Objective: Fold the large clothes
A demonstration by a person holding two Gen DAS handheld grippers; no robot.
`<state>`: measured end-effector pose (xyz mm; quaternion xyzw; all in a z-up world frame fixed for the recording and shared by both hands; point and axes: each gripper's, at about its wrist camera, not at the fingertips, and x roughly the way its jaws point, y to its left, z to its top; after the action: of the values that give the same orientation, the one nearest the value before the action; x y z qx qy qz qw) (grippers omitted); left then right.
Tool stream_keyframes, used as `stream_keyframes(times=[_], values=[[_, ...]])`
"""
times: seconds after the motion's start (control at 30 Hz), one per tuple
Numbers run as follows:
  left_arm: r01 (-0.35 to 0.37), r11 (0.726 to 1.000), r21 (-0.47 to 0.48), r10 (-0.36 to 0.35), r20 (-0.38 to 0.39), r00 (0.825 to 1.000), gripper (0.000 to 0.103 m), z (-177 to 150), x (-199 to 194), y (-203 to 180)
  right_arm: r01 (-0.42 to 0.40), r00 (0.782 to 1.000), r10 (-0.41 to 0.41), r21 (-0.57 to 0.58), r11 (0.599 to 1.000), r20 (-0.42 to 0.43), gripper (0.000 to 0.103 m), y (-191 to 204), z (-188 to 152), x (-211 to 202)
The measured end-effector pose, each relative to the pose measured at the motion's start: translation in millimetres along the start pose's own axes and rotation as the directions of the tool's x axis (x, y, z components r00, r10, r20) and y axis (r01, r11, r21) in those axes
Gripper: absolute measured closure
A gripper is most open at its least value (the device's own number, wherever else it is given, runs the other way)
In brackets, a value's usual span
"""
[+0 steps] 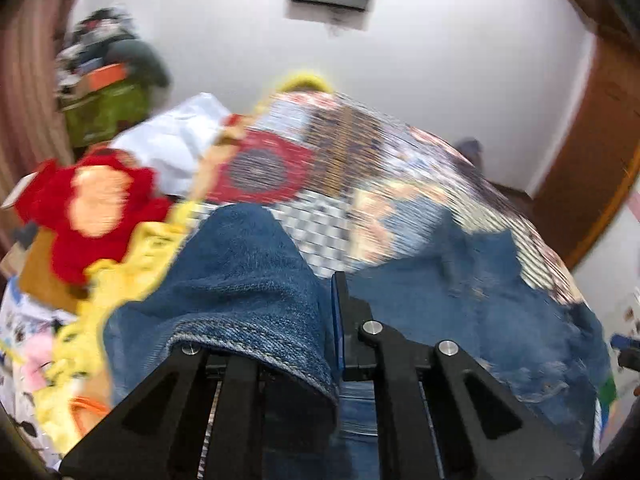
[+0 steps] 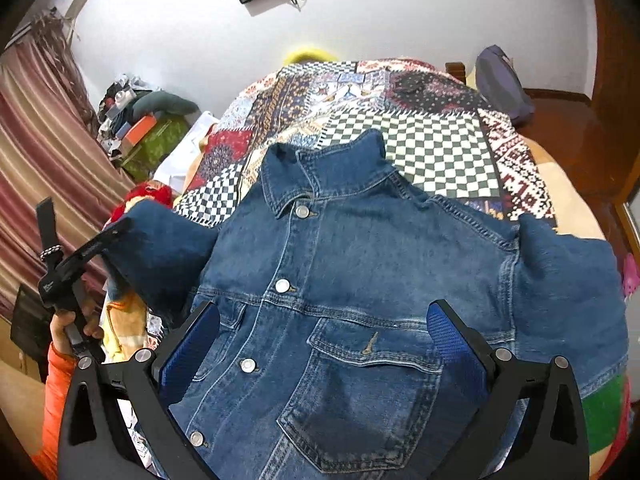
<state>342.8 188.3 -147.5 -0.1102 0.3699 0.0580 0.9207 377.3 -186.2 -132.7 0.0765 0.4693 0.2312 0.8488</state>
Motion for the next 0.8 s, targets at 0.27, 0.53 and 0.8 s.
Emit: stream_keyframes(times=[0.27,0.53,0.8], values=[[0.199,0.979,0.037,-0.182,-0.27,0.946,0.092,-64,62,-86,0.017,1.0,-0.017,0.02,1.0,0.008,0.0,-15,-10,-17],[0.229,0.971,0.066,-0.19,-0.366,0.911,0.04,-97,64,-116,0.036,0.999,-0.036,0.013,0.999,-0.004,0.0,-20,-14,-22],[0.22,0.975,-0.043,-0.223,-0.296,0.929,0.035,-72,23,-58,0.012,1.0,-0.012,-0.038,0.999,-0.002,0.0,6,-9,-14]])
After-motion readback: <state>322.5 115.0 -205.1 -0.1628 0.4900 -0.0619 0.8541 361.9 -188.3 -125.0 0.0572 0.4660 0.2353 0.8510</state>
